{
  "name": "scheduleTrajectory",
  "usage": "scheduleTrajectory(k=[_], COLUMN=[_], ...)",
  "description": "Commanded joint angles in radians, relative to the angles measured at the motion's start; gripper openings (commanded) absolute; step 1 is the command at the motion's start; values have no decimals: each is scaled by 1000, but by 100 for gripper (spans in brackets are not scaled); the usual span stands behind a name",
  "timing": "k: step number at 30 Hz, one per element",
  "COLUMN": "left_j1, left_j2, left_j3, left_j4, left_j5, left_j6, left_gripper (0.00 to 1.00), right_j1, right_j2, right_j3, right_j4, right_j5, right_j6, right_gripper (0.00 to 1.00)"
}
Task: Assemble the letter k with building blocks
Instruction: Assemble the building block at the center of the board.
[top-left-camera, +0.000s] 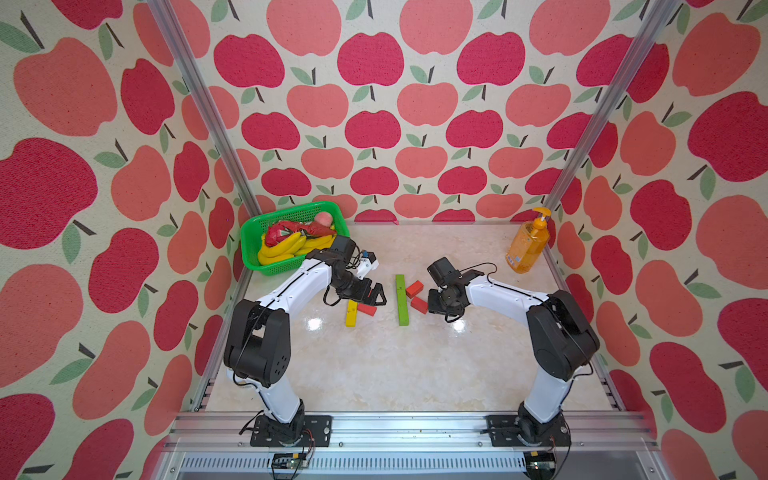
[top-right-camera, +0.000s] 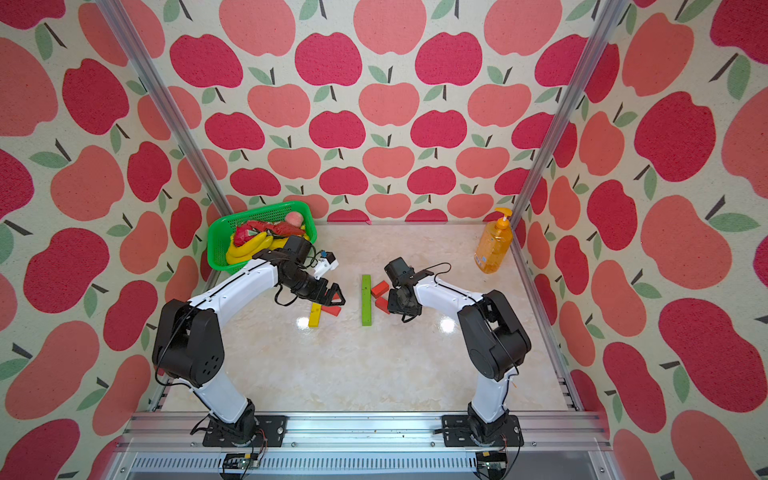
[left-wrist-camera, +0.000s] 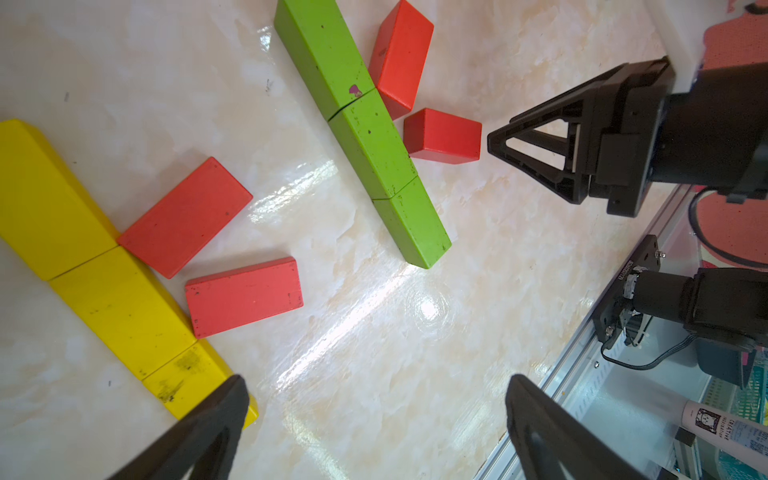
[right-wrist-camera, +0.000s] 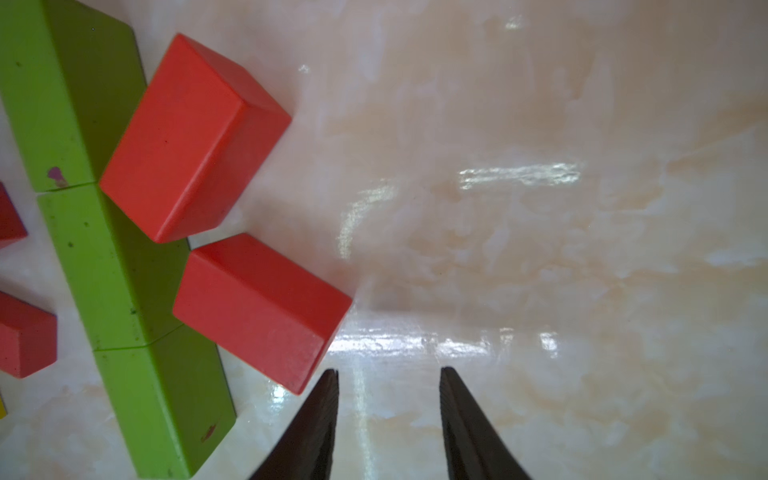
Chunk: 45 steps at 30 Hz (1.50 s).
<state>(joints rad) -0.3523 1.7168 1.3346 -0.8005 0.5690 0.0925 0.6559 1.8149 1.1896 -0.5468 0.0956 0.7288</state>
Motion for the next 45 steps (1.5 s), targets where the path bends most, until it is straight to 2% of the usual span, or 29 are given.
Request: scheduleTrajectory(k=[1,27,45], left_j1=[2,-8,-16], left_j2=[7,35,42], left_j3=[30,32,35], left_j4=[-26,-34,-42], left_j5=[-21,-34,-52], left_j6=[-4,2,7], left_gripper=[100,100,100], right_j1=[-1,-13,-11], right_j2=[17,77,87], right_j3=[15,77,95], right_j4=[-11,-29,-20], right_j5=[4,62,32], right_j6=[27,18,17], right_gripper=[44,46,46])
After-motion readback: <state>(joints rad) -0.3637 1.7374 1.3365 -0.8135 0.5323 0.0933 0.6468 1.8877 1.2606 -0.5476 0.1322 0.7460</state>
